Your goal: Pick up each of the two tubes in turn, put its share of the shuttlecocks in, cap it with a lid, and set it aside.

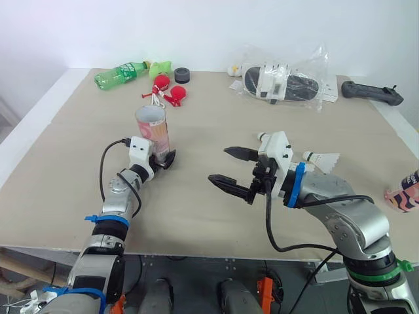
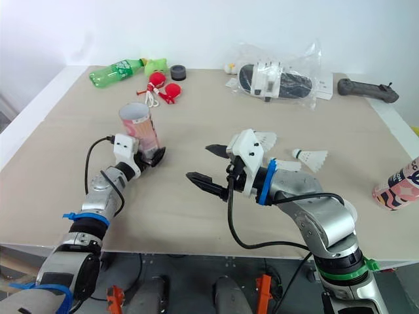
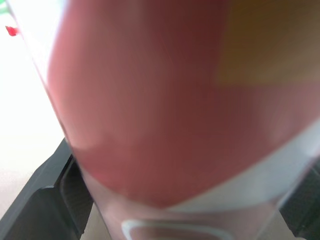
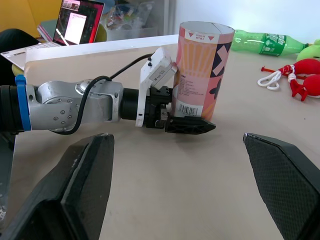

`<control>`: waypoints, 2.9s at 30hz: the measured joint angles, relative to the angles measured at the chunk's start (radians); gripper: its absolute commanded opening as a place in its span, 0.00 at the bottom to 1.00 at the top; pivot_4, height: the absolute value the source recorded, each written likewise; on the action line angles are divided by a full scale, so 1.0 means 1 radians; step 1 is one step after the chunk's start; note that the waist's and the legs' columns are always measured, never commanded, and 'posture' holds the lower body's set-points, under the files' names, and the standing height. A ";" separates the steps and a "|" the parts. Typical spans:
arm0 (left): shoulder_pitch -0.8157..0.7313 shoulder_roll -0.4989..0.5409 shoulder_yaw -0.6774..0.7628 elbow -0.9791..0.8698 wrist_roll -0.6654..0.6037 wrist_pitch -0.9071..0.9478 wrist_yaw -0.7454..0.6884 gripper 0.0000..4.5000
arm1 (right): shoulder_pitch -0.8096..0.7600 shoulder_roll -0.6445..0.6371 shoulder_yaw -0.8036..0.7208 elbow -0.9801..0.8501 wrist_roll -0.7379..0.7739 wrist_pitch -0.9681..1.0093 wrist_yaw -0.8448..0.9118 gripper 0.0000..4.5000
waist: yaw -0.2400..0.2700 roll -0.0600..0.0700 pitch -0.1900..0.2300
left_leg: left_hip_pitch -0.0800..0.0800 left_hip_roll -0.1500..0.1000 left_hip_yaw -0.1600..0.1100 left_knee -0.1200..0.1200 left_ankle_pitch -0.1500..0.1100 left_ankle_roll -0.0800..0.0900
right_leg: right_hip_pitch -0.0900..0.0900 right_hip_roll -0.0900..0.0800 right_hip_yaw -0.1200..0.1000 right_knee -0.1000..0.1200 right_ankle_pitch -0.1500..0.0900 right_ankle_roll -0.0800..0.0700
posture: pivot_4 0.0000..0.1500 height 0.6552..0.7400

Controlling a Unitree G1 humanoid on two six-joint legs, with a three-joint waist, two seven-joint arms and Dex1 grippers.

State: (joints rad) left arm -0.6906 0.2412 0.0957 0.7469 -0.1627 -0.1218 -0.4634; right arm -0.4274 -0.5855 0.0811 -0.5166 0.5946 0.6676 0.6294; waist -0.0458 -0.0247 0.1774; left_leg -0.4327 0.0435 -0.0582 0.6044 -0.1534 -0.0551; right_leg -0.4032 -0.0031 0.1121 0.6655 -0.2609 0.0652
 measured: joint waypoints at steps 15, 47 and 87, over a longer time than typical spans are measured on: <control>0.013 0.052 0.000 -0.062 -0.047 -0.004 -0.169 0.64 | 0.069 0.058 -0.103 -0.028 0.010 0.005 -0.103 1.00 | 0.000 -0.001 0.000 | -0.003 0.000 -0.001 0.000 0.001 -0.001 | -0.003 0.000 -0.001 0.000 0.000 0.000 | 1.00 1.00; -0.066 0.569 -0.467 -0.592 0.168 0.365 -0.983 0.64 | 0.338 0.133 -0.286 0.250 -0.268 -0.142 -0.319 1.00 | -0.002 0.001 0.000 | -0.002 0.002 0.000 -0.001 0.001 -0.002 | -0.004 0.002 -0.001 0.003 -0.001 -0.003 | 1.00 1.00; -0.038 0.514 -0.447 -0.612 0.202 0.371 -0.965 0.64 | -0.240 -0.128 0.158 -0.046 -0.172 0.042 0.155 0.01 | 0.002 0.007 -0.004 | 0.000 0.001 0.002 0.006 0.003 0.000 | 0.000 -0.001 -0.002 0.009 -0.003 -0.003 | 1.00 1.00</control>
State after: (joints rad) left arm -0.7282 0.7547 -0.3513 0.1349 0.0389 0.2495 -1.4287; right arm -0.6671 -0.7139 0.2387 -0.5623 0.4224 0.7101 0.7849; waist -0.0436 -0.0175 0.1731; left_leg -0.4328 0.0449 -0.0564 0.6106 -0.1507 -0.0546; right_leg -0.4033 -0.0045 0.1104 0.6740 -0.2642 0.0624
